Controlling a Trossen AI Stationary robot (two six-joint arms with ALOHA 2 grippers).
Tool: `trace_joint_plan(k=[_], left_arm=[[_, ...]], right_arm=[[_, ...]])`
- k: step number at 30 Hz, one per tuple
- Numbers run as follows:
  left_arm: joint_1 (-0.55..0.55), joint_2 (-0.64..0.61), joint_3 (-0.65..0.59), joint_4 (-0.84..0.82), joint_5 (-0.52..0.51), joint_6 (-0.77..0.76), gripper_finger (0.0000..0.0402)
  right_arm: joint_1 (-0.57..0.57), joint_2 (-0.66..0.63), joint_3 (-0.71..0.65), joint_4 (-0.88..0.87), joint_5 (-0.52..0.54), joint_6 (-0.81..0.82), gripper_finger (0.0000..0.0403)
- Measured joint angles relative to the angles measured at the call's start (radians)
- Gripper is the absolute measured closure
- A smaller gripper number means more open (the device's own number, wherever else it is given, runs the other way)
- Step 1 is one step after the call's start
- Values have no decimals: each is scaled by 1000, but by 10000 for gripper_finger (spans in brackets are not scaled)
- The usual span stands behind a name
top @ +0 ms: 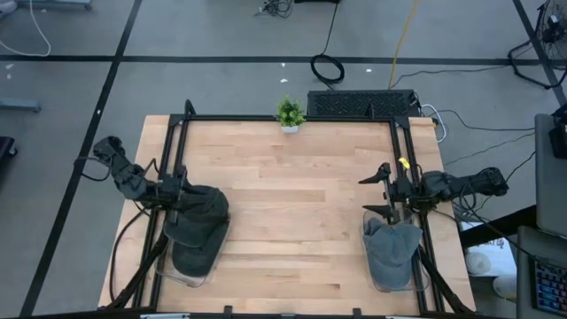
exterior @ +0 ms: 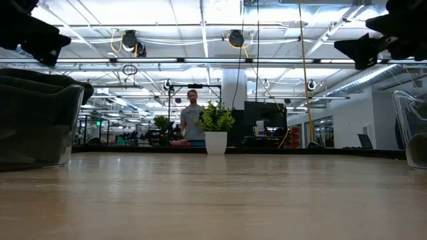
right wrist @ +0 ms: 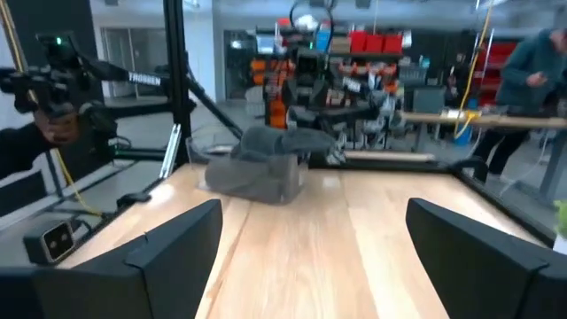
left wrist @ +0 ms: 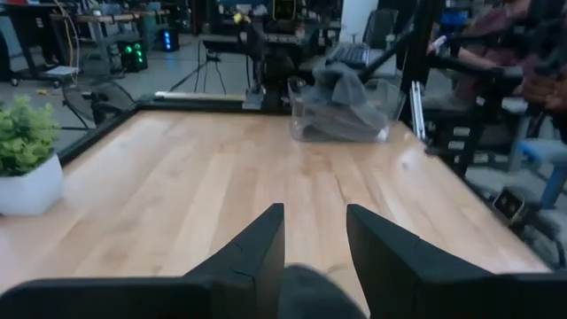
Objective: Pick & Place hat
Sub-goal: Return to Home Position
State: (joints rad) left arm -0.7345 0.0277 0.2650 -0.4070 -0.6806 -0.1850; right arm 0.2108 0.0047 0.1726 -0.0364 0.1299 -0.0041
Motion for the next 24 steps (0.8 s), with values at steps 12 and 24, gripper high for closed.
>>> trace_joint_plan(k=[12, 24], left_arm=[[1, 3, -173, 179, -26, -1, 270], [1, 5, -177, 196, -29, 3, 270]], right_arm=[[0, 0, -130, 213, 2, -42, 57], [0, 0, -155, 160, -48, -33, 57]])
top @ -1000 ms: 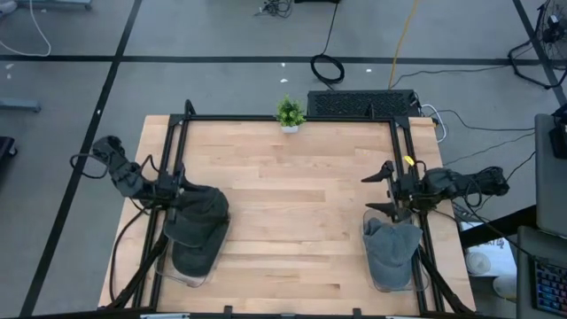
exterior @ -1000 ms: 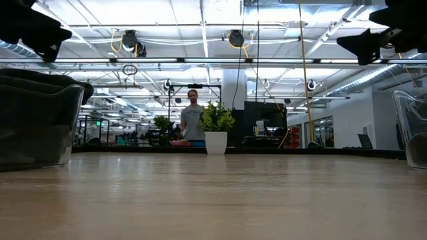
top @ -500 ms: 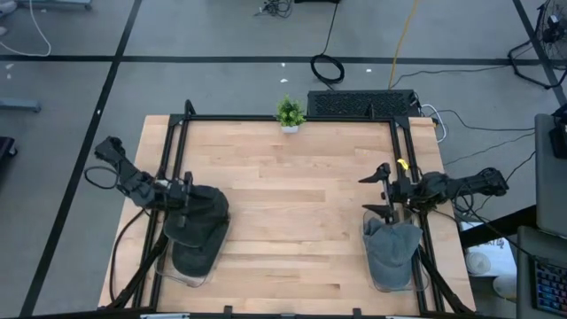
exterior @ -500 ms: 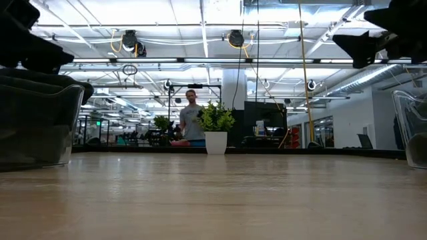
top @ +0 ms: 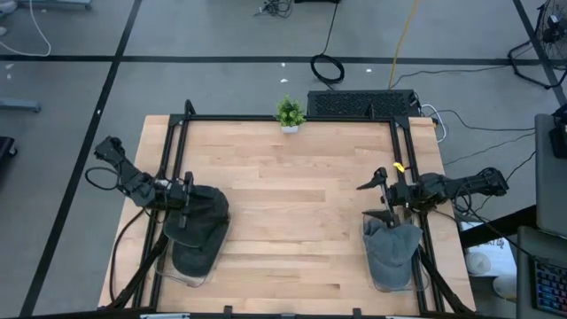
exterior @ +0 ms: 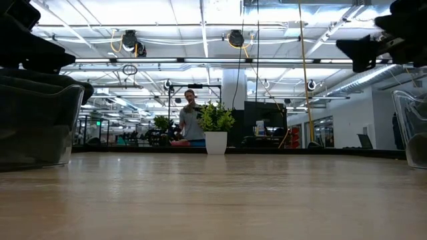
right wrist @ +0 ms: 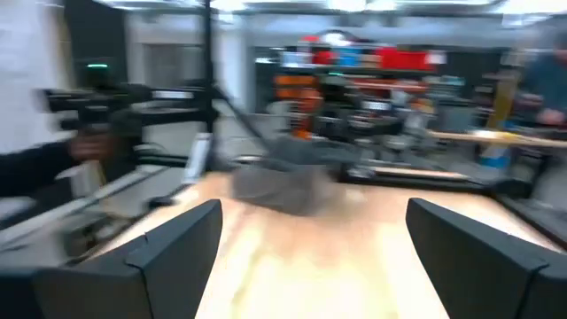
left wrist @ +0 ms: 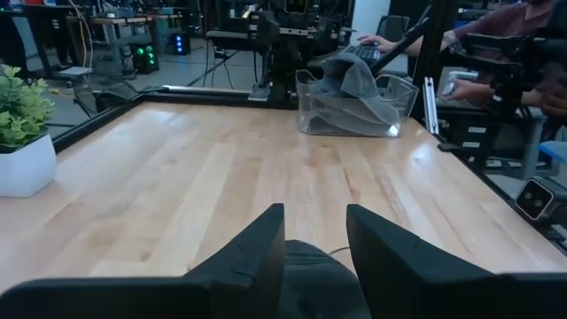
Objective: Pick & Place hat
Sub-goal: Return to Home Position
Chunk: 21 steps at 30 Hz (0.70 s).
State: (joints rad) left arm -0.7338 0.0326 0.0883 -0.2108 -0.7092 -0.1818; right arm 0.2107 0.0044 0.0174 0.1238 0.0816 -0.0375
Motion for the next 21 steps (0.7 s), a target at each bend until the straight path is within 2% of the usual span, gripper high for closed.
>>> trace_joint_plan(k=[4, 15, 21], left_arm=[[0, 0, 0, 0, -3, 1, 270], [0, 0, 0, 0, -6, -9, 270], [0, 0, 0, 0, -6, -9, 270]], right_arm=[[1, 0, -1, -1, -104, -9, 57], [0, 0, -2, -31, -106, 99, 57], [0, 0, -2, -30, -106, 104, 57]])
